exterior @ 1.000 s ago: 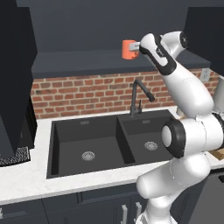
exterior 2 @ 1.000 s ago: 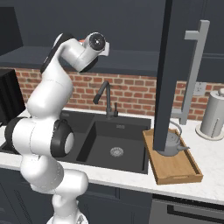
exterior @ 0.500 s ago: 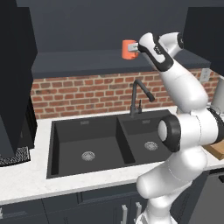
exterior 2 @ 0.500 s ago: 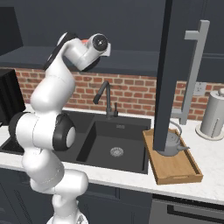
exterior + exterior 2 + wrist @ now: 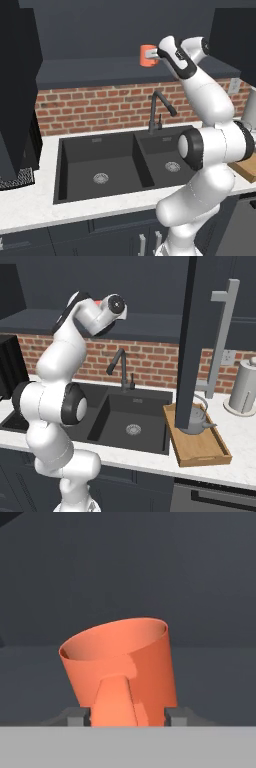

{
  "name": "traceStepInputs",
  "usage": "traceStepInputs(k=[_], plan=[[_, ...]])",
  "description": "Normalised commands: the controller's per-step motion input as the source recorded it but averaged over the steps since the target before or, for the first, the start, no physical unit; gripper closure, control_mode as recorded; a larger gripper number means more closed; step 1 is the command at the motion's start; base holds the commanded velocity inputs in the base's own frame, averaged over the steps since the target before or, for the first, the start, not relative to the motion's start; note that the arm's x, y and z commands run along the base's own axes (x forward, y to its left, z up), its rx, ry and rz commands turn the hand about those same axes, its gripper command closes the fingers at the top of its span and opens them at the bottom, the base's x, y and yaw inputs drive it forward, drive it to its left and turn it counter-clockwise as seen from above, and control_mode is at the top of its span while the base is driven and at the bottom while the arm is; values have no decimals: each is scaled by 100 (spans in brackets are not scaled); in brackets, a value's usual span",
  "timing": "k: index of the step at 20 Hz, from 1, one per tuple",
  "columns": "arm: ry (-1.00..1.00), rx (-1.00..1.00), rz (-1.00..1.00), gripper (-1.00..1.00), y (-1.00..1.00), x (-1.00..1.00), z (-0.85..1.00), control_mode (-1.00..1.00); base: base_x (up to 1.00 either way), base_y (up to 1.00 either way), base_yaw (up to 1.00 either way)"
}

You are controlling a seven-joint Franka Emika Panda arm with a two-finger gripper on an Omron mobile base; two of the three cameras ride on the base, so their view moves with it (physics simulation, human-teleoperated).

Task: Pick the kettle from the counter and place it on the tray. Then pick the mug from the cabinet and place it on the tray. Then close the cabinet doors.

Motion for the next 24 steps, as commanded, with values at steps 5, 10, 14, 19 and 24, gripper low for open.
traceStepInputs(k=[5, 10, 14, 19, 24], plan=[[0, 0, 2, 100, 0, 0, -1, -100, 0, 0, 0], [-2, -2, 0, 100, 0, -35, 0, -100, 0, 0, 0], [0, -4, 0, 100, 2, -63, 0, -100, 0, 0, 0], [0, -4, 0, 100, 1, -66, 4, -100, 0, 0, 0], [-3, -5, -2, 100, 6, -85, 2, -100, 0, 0, 0]])
